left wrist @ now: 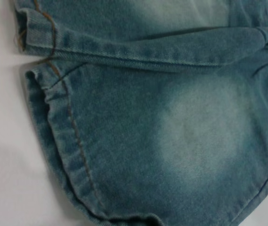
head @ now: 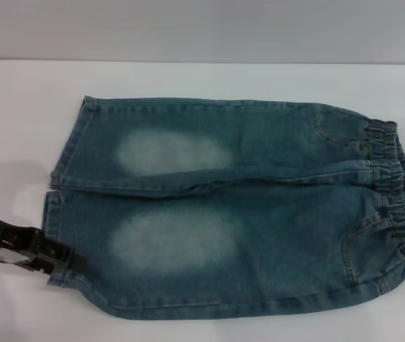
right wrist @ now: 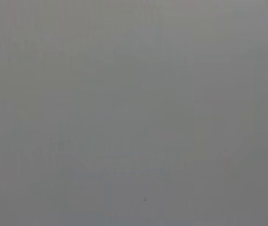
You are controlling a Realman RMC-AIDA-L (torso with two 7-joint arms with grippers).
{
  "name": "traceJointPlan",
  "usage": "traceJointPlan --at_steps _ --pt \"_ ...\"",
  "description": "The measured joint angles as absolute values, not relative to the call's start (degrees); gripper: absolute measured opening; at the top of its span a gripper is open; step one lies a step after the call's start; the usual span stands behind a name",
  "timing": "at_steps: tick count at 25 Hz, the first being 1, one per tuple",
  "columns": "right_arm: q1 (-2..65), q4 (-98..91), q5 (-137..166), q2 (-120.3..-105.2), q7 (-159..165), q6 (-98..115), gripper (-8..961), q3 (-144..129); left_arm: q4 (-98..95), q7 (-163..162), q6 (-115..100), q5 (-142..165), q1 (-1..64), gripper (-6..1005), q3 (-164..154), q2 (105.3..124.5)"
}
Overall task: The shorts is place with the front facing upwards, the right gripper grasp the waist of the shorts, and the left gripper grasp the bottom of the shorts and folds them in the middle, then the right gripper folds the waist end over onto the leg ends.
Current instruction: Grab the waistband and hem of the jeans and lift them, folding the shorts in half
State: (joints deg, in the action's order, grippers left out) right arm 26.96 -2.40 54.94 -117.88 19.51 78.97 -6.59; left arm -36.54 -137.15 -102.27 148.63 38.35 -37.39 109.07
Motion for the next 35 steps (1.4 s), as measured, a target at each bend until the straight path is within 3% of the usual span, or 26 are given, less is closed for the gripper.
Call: traceJointPlan --at_steps 35 --pt "28.5 -2.3 54.9 -117.61 19.5 79.0 592 -6.6 -34.1 -137.5 -100.9 149.9 37.3 590 -38.9 109.05"
